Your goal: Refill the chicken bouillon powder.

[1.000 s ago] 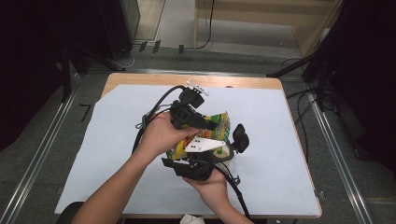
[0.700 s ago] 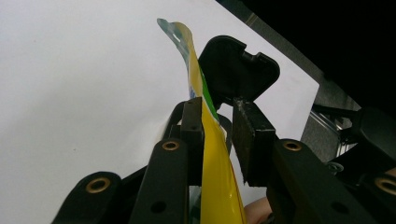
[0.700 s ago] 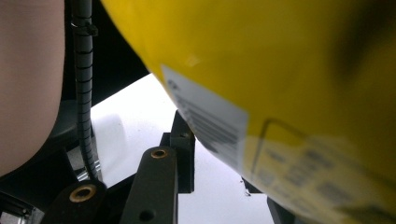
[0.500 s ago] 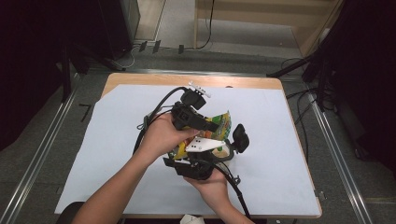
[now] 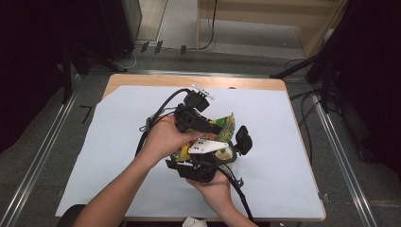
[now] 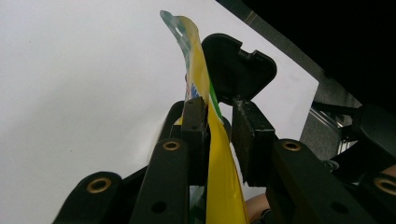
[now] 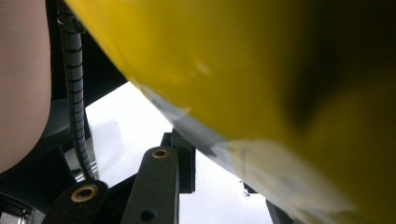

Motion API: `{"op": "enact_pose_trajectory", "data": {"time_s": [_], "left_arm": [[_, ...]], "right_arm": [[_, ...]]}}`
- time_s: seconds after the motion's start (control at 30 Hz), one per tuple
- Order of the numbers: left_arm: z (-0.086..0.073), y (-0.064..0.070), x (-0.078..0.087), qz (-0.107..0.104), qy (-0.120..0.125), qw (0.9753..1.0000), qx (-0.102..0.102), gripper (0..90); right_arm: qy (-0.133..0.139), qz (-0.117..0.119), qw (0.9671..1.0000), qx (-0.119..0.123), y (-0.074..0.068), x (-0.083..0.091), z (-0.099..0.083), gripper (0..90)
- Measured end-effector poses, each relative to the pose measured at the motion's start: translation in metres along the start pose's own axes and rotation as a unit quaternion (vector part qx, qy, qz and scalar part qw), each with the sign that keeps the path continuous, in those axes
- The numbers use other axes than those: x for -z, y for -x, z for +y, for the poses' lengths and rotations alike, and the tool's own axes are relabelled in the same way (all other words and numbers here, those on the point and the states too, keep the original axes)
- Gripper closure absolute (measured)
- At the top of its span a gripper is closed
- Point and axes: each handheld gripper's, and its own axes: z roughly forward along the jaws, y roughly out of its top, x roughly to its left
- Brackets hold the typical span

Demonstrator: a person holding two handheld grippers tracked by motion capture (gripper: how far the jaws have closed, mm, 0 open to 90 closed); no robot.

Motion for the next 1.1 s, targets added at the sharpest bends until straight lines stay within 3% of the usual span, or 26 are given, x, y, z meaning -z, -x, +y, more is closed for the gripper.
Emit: {"op": "enact_pose_trajectory", "data": {"time_s": [0.47,0.63,0.77,1.1], "left_arm": [[-0.0004,-0.0043,0.0006,-0.030,-0.003,0.9994,0.015,76.0],[-0.0004,-0.0046,0.0003,-0.030,-0.003,0.9994,0.015,76.0],[-0.0005,-0.0060,0.0004,-0.044,-0.005,0.9988,0.023,75.6],[0.0000,-0.0083,0.0030,-0.041,-0.002,0.9989,0.023,75.4]], "right_arm": [[-0.003,-0.003,1.0000,0.005,-0.0010,-0.0009,-0.0006,72.8],[-0.004,-0.003,1.0000,0.006,-0.0006,-0.0011,-0.0006,72.9],[-0.006,-0.004,1.0000,0.006,-0.0001,-0.0015,-0.0009,73.0],[0.001,0.010,0.9999,0.003,-0.0073,0.0023,0.0039,72.7]]}}
